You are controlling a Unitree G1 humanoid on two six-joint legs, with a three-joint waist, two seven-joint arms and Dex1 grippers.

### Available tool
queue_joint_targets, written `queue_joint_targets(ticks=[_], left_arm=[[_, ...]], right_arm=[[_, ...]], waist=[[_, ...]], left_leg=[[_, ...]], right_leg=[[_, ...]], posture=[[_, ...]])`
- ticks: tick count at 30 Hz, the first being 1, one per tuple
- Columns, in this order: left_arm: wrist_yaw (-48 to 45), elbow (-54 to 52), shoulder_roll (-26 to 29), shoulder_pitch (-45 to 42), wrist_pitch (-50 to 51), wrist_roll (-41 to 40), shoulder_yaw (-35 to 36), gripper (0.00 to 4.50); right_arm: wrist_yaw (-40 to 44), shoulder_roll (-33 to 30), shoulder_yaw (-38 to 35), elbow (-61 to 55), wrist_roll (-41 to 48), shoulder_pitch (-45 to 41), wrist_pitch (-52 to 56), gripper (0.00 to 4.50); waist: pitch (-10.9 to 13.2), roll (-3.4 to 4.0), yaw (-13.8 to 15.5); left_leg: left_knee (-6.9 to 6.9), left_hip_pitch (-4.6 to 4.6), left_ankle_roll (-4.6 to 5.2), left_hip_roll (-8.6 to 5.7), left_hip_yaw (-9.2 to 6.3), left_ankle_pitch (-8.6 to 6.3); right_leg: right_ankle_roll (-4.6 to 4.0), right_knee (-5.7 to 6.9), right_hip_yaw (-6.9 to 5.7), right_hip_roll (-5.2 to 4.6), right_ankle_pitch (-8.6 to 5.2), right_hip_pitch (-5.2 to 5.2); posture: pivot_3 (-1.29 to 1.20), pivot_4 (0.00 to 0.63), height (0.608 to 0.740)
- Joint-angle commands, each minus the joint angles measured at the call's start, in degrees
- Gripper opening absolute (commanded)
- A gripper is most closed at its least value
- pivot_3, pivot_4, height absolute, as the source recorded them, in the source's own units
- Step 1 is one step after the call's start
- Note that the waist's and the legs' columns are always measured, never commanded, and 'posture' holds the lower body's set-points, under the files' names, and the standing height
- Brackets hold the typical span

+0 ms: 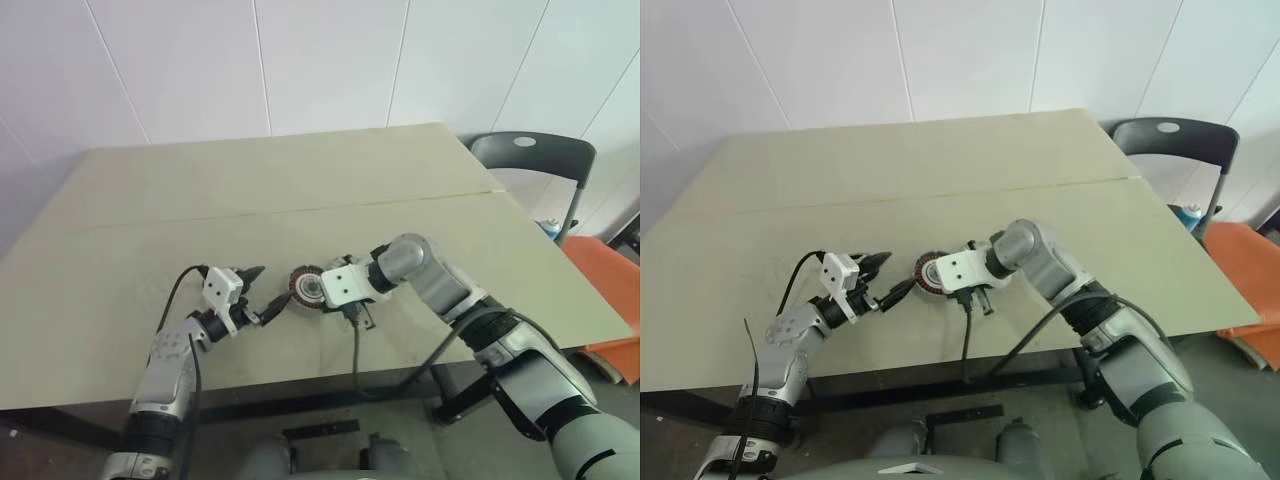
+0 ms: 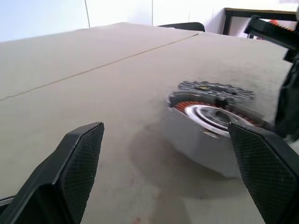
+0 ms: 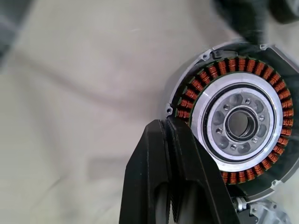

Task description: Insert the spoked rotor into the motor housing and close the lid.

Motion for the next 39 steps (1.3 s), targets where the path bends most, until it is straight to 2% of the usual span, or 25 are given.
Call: queue_joint_targets(ticks=[1,7,10,14,17,20,24,26,34,39], left_arm=[[0.4,-1.2,-0.1,-1.1,-0.1,0.1,-0.1,4.50],[0.8,-1.8,0.1,-0.8,0.2,0.0,0.0,4.50],[1.0,-2.2,0.2,-0.7,0.3,0.0,0.0,4.50],[1.1,-2.4,0.6,-0.6,0.7,0.0,0.0,4.50],[1.2,-2.7,0.7,-0.5,0.9,0.0,-0.1,4.50],[1.3,-2.9,0.7,-0.4,1.0,0.0,-0.2,4.50],[1.3,-3.0,0.6,-0.5,1.2,0.0,-0.4,4.50],[1.3,-3.0,0.6,-0.6,1.3,0.0,-0.4,4.50],[1.4,-2.6,0.0,-1.2,1.4,0.1,-0.9,4.50],[1.7,-2.5,-0.3,-0.5,1.0,0.1,-0.9,4.50]], right_arm=[[1.5,-0.9,-0.1,-3.7,0.0,-2.1,-2.3,0.02],[1.3,0.1,1.1,-2.5,-0.8,-1.5,-4.0,0.02],[-1.7,2.9,-0.1,-1.2,0.1,-0.9,-2.1,0.67],[-5.2,6.7,-3.0,1.1,2.7,-1.5,1.8,1.96],[-6.0,8.2,-6.3,2.6,6.0,-2.8,6.3,1.96],[-10.6,10.1,-9.5,6.1,6.9,-5.2,10.0,1.96],[-18.6,9.7,-8.7,12.0,1.3,-7.6,11.1,1.96],[-19.8,8.5,-6.8,12.8,-1.7,-8.1,11.9,1.96],[-17.8,10.6,-9.6,3.3,2.4,-8.5,26.3,1.96],[-15.9,11.3,-10.5,-6.2,7.3,-8.1,44.6,1.96]], waist=[[0.0,0.00,-0.1],[0.0,-0.02,0.0],[0.0,-0.02,-0.1],[0.0,-0.02,0.0],[0.0,-0.03,0.2],[0.0,-0.03,0.0],[0.0,-0.02,0.0],[0.0,-0.02,0.1],[0.0,-0.02,-0.2],[0.0,-0.02,0.1]], left_leg=[[0.00,0.02,0.00,0.00,0.00,0.00],[-0.02,0.02,0.00,0.00,0.01,0.00],[-0.02,0.03,0.00,0.01,0.01,0.00],[-0.02,0.08,0.00,0.04,-0.02,0.00],[0.01,0.08,0.00,-0.01,-0.03,0.00],[0.03,0.07,0.00,-0.02,-0.02,0.00],[-0.05,0.10,-0.01,0.02,-0.03,0.00],[-0.07,0.08,-0.01,0.02,-0.02,0.00],[-0.10,-0.10,0.00,0.02,-0.01,0.00],[-0.07,-0.13,0.00,0.01,-0.01,0.00]], right_leg=[[0.00,0.00,0.00,0.00,0.00,0.00],[0.01,-0.01,0.01,0.00,0.00,-0.01],[0.00,0.00,0.01,0.00,0.00,-0.01],[0.00,0.03,0.00,0.03,0.00,-0.03],[-0.01,-0.01,0.00,0.00,0.00,-0.02],[-0.03,-0.01,0.01,-0.01,0.00,-0.02],[-0.03,0.03,0.01,0.03,0.00,-0.08],[-0.03,0.02,0.01,0.03,0.00,-0.10],[0.00,0.06,0.04,0.03,0.02,-0.23],[-0.01,0.06,0.04,0.02,0.01,-0.31]], posture=[[0.00,0.000,0.740],[0.00,0.000,0.740],[0.00,0.000,0.740],[0.00,0.000,0.740],[0.00,0.000,0.740],[0.00,0.000,0.740],[0.00,0.000,0.740],[0.00,0.000,0.740],[0.00,0.000,0.740],[0.00,0.000,0.740]])
